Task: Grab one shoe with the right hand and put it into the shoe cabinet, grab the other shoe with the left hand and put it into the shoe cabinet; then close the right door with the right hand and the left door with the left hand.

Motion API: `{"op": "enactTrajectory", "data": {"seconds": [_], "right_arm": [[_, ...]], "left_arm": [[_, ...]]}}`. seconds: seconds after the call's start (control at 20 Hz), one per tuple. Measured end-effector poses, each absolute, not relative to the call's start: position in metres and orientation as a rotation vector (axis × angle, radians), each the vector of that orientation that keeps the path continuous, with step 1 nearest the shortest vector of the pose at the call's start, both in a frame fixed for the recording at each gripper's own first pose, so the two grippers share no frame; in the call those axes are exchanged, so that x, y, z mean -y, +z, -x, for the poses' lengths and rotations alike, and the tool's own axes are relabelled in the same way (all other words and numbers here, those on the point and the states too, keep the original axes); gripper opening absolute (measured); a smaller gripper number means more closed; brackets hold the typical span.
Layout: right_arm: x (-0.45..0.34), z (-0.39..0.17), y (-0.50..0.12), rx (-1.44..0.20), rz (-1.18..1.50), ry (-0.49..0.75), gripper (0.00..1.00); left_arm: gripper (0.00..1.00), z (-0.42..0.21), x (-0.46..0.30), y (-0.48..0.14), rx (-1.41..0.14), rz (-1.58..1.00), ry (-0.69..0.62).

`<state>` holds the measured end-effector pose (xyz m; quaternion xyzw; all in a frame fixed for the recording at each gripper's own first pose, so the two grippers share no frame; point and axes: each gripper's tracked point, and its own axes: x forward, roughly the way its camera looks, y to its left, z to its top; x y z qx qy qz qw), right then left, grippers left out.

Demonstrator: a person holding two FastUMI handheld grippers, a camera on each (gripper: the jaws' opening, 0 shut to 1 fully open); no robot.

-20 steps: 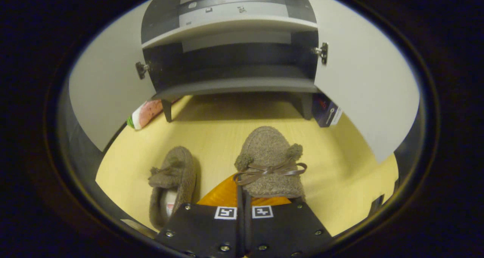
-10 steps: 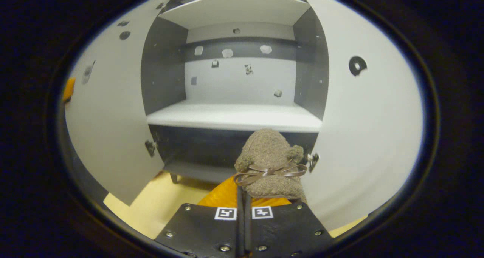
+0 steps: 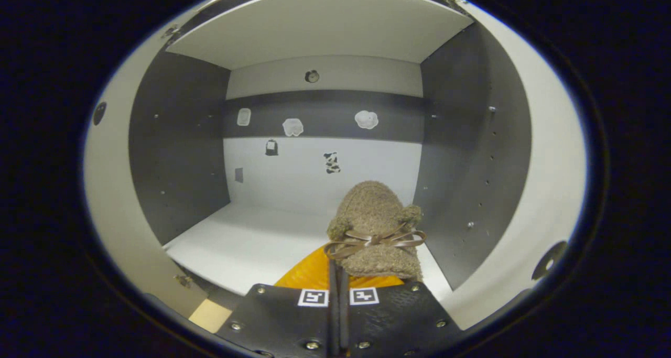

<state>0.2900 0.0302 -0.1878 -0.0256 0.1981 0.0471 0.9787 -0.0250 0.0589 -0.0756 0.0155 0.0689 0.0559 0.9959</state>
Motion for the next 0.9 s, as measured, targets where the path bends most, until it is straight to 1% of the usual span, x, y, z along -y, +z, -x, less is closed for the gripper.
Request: {"op": "enactTrajectory", "data": {"seconds": [0.15,0.3,0.65,0.85,0.9], "right_arm": [[-0.033,-0.326,-0.205,-0.429,0.058,0.090,0.00],[-0.029,-0.348,-0.224,-0.460,0.065,0.070,0.00],[-0.021,-0.367,-0.260,-0.555,0.018,0.025,0.01],[-0.021,-0.364,-0.262,-0.598,-0.052,0.016,0.09],[-0.021,-0.361,-0.260,-0.603,-0.053,0.022,0.14]], "left_arm": [[0.97,0.024,-0.060,-0.077,-0.139,-0.040,0.122],[0.97,0.024,-0.059,-0.079,-0.136,-0.057,0.132],[0.96,0.023,-0.058,-0.086,-0.155,-0.060,0.135],[0.97,0.023,-0.057,-0.090,-0.166,-0.055,0.135],[0.98,0.024,-0.056,-0.091,-0.171,-0.049,0.132]]}}
